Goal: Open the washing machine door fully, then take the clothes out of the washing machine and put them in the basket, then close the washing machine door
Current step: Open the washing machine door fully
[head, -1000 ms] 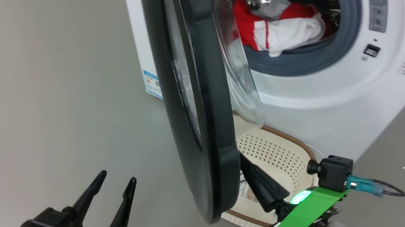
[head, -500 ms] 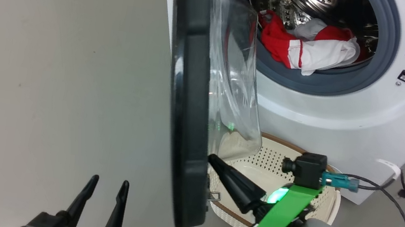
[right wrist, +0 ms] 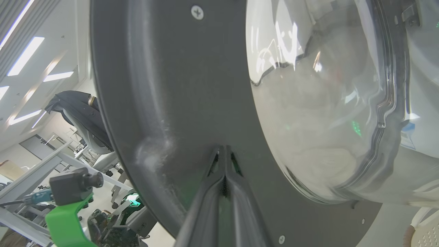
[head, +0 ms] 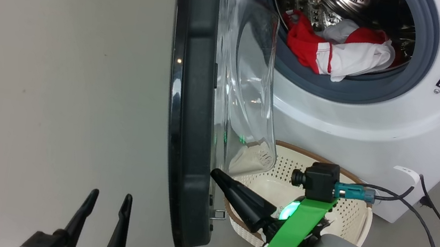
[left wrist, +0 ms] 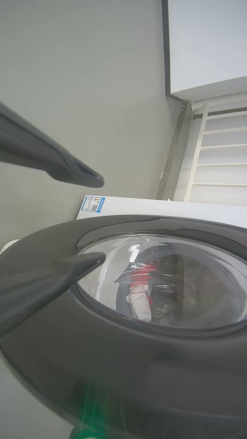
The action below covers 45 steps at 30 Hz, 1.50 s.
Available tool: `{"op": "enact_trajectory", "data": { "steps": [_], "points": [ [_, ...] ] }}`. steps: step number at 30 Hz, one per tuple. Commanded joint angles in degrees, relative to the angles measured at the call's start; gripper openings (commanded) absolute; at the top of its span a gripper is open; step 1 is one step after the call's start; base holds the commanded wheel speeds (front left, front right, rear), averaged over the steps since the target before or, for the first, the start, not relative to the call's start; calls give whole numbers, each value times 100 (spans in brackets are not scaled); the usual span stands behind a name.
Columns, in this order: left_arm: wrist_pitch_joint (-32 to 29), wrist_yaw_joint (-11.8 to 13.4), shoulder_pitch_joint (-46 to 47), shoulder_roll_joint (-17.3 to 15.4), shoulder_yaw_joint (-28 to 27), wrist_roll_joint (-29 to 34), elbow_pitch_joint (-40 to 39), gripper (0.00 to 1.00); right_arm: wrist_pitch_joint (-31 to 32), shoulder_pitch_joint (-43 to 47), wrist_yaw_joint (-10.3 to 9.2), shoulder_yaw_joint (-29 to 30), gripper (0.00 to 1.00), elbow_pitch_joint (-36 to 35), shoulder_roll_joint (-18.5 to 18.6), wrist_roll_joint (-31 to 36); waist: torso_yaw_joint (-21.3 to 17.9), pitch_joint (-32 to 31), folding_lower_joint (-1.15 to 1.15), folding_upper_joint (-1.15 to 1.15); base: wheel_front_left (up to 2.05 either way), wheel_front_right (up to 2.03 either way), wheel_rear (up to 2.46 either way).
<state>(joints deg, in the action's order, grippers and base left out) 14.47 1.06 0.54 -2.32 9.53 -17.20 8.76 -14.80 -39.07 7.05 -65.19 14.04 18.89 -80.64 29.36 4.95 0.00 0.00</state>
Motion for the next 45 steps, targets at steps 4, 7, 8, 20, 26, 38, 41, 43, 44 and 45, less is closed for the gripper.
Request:
{"op": "enact_trajectory", "data": {
  "steps": [4,7,8,20,26,38,41,43,44,45],
  "points": [
    [52,4,23,-55,-178,29,-135,100,-19,66,44,114,1,-55,-52,17,-34,-34,0,0,0,0,0],
    [52,-29,26,-55,-167,47,-95,100,-19,193,44,260,48,22,-12,132,-64,-73,0,0,0,0,0],
    [52,-44,29,-55,-161,57,-76,100,-19,250,44,315,77,47,1,166,-75,-83,0,0,0,0,0],
    [52,-159,84,-55,-230,135,73,100,-19,1242,44,1268,100,337,140,574,-276,-200,0,0,0,0,0],
    [52,-173,60,-55,-267,154,77,100,-19,1704,44,1666,100,503,147,794,-398,-229,0,0,0,0,0],
    [52,-173,30,-55,-376,158,64,100,-19,2443,44,2865,100,839,152,1702,-648,-179,0,0,0,0,0],
    [52,-171,22,-55,-392,163,63,100,-19,2570,44,3240,100,915,81,2074,-682,-185,0,0,0,0,0],
    [52,-167,18,-55,-405,163,62,100,-19,2644,44,3485,100,944,49,2425,-700,-186,0,0,0,0,0],
    [52,-164,18,-55,-410,161,61,100,-19,2682,44,3619,100,939,18,2593,-707,-184,0,0,0,0,0],
    [52,-163,19,-55,-414,160,60,100,-19,2720,44,3775,100,916,-24,2754,-712,-183,0,0,0,0,0]
  ]
}}
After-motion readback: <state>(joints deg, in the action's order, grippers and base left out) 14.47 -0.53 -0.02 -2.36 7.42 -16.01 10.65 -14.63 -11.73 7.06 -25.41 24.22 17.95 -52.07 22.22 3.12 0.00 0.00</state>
